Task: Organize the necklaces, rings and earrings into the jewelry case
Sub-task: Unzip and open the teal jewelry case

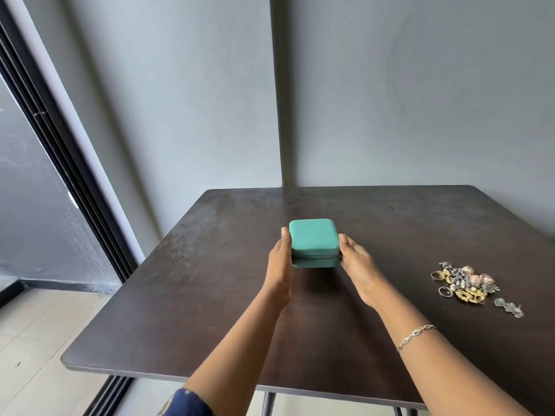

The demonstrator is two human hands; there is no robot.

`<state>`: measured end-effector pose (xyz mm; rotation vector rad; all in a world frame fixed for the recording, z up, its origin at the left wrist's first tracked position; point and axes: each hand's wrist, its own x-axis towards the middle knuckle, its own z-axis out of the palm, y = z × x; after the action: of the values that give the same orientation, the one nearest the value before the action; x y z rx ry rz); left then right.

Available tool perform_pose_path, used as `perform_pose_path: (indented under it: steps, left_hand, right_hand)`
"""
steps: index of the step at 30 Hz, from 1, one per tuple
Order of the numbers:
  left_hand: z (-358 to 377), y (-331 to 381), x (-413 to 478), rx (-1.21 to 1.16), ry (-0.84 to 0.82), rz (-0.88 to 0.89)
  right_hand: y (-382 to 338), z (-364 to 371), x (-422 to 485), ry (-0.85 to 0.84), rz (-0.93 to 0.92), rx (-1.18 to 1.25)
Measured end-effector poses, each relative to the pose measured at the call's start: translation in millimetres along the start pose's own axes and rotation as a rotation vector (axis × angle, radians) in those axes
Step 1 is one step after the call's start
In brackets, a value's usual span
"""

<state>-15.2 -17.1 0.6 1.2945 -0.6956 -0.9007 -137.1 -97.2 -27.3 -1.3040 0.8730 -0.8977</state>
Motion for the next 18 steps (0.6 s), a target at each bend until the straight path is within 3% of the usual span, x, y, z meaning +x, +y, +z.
perform_pose_path:
  steps: [5, 18]
  left_hand:
    - [14.7, -6.5, -25.6, -0.022, -0.012, 0.015]
    - [-38.6, -5.3, -63.5, 0.077, 0.23, 0.032]
  right_hand:
    - [-2.3, -18.3, -30.7, 0.042, -0.01, -0.024]
    - [6.5, 36.4, -96.7, -0.013, -0.003, -0.009]
